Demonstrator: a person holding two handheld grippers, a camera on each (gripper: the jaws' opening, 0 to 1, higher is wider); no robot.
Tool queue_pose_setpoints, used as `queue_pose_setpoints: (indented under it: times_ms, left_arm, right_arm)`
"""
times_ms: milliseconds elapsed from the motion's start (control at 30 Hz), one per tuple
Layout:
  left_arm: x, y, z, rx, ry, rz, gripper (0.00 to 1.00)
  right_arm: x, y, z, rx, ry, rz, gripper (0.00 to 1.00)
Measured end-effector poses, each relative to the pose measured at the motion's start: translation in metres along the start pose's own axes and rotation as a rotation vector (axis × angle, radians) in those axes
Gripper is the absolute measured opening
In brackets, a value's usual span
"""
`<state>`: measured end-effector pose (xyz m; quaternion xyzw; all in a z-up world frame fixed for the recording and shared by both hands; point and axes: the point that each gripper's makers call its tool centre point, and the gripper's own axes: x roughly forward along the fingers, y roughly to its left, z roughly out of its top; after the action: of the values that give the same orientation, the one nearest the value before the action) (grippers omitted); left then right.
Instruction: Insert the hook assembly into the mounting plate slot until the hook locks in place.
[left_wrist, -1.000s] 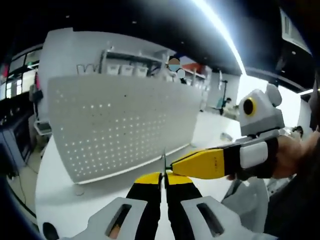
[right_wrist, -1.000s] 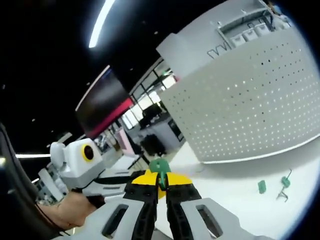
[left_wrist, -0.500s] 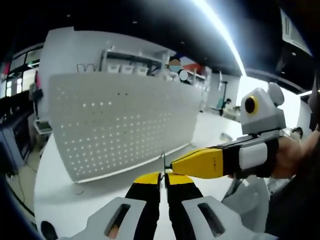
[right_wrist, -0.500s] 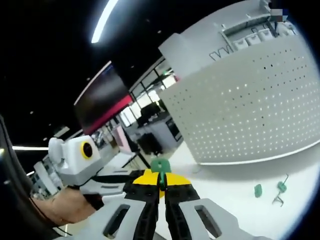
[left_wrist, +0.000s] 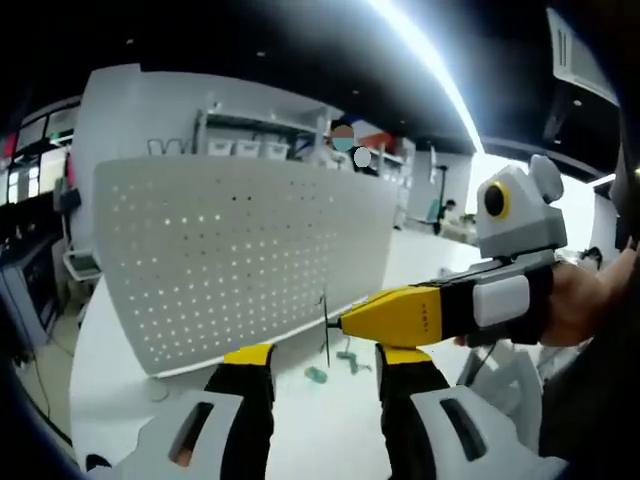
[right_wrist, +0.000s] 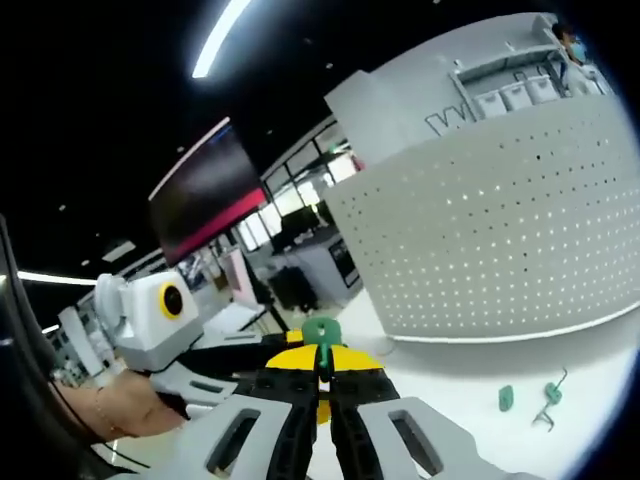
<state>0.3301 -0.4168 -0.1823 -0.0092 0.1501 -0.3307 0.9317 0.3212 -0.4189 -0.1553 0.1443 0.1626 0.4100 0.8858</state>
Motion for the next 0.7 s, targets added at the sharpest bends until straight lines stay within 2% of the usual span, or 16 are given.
queue_pose_setpoints:
  times_ms: [100,233,400,567,700]
  left_arm:
    - [0.001,0.0,-0.002,0.01,0.007,0.001,0.63]
    - [0.001,-0.004,-0.002,0.039,0.002,-0.006,0.71]
    - [0.002,-0.004,-0.004,0.027,0.012,-0.003,0.85]
    - [0.002,-0.008,-0.006,0.017,0.013,-0.014,0.93]
    - [0.002,-0.011,-0.008,0.01,0.013,-0.026,0.96]
  right_arm:
    - [0.0,0.0,0.001,-0.009,0.001,-0.001,0.0]
    - [0.0,-0.002,0.0,-0.021,0.01,-0.005,0.0]
    - [-0.001,-0.005,0.0,-0.035,0.01,-0.013,0.0]
    - [-0.003,-0.01,0.003,-0.051,0.0,-0.03,0.0]
    - [-0.002,-0.014,0.007,-0.069,-0.012,-0.045,0.0]
